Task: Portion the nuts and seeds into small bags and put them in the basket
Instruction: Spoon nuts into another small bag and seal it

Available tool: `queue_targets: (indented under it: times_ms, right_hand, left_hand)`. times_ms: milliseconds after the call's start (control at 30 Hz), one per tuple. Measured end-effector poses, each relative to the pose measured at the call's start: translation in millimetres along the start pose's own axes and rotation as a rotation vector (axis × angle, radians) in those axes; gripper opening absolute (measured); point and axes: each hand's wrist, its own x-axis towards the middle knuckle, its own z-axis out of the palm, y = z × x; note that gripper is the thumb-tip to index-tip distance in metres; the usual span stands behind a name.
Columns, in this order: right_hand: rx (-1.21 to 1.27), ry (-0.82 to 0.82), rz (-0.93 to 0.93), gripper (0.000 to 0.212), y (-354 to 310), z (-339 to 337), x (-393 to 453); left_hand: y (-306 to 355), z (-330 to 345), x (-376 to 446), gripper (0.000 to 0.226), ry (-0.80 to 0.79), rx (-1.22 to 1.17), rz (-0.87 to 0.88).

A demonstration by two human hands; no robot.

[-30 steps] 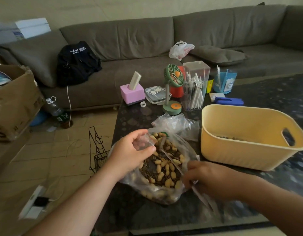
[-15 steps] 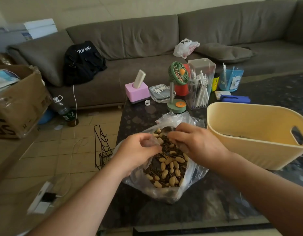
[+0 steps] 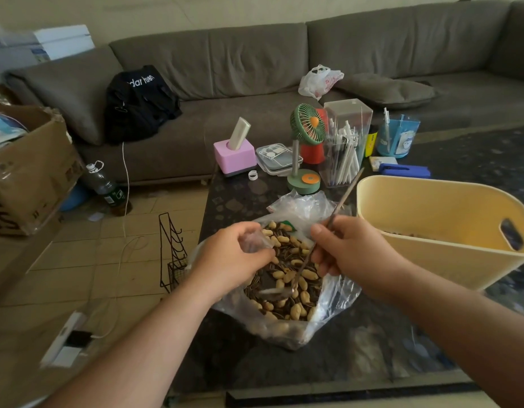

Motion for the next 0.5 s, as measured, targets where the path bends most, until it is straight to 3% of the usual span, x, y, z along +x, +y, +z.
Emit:
queue_targets:
  times_ms: [167, 333, 500]
  right_hand:
    - [-0.002, 0.052, 0.095, 0.023, 19.1, 10.3, 1.2]
    - [-0.125, 0.208, -0.014, 0.017, 21.4, -0.2, 2.0]
    - [-0.182, 0.250, -0.128, 0.009, 25.0, 1.3, 1.8]
  left_hand:
    - [-1.5, 0.8, -0.1, 0.068, -0.013, -0.017, 0.007]
    - [-2.9, 3.1, 2.9, 0.068, -0.063, -0.070, -0.016]
    - [-6.2, 5.4, 6.2, 0.064, -0.085, -0.119, -0.029]
